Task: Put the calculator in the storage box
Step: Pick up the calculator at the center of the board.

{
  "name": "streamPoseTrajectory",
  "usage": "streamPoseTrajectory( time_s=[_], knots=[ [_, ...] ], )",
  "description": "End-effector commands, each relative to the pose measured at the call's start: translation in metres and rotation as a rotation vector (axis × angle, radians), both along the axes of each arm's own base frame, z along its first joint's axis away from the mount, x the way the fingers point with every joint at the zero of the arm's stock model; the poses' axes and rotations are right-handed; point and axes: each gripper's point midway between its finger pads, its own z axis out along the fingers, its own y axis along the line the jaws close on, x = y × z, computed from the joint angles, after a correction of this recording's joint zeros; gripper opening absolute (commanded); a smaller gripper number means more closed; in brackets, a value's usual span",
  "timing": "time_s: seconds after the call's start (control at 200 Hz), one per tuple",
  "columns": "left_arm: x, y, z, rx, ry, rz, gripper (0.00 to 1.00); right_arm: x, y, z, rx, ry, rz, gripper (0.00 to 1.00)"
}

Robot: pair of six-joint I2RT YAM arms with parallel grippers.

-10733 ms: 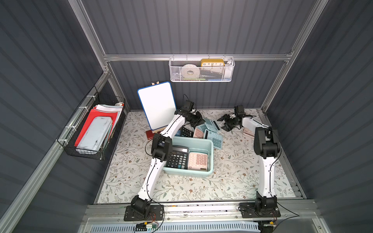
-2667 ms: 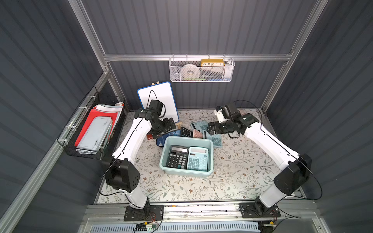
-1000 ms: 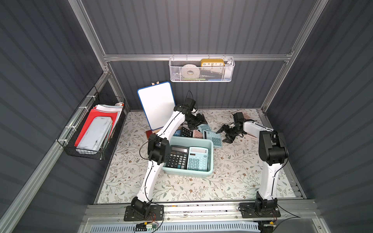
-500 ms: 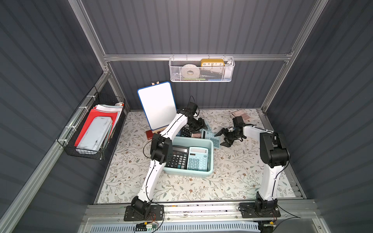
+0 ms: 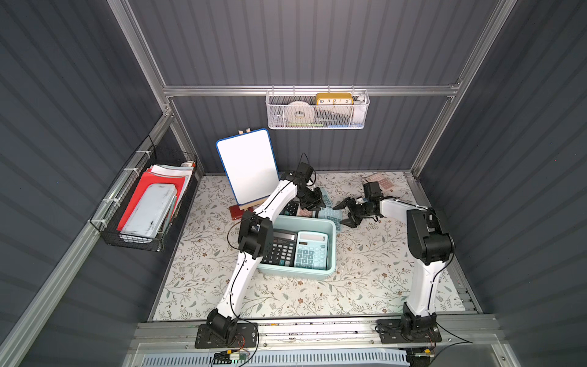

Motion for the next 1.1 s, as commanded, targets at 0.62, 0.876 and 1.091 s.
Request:
streamPoseTrajectory(
  time_s=[0.62, 0.876, 1.091],
  knots=[
    [0.013, 0.053, -0.008, 0.301, -0.125, 0.024, 0.88, -0.026, -0.011, 0.007, -0.103, 0.01, 0.063, 0.78],
    [0.007, 0.04, -0.018, 0.228, -0.076, 0.005, 0.8, -0.025, -0.009, 0.002, -0.092, 0.024, 0.06, 0.78],
    [0.005, 0.022, -0.019, 0.127, -0.04, -0.008, 0.58, -0.019, -0.005, -0.001, -0.069, 0.034, 0.061, 0.78]
  ],
)
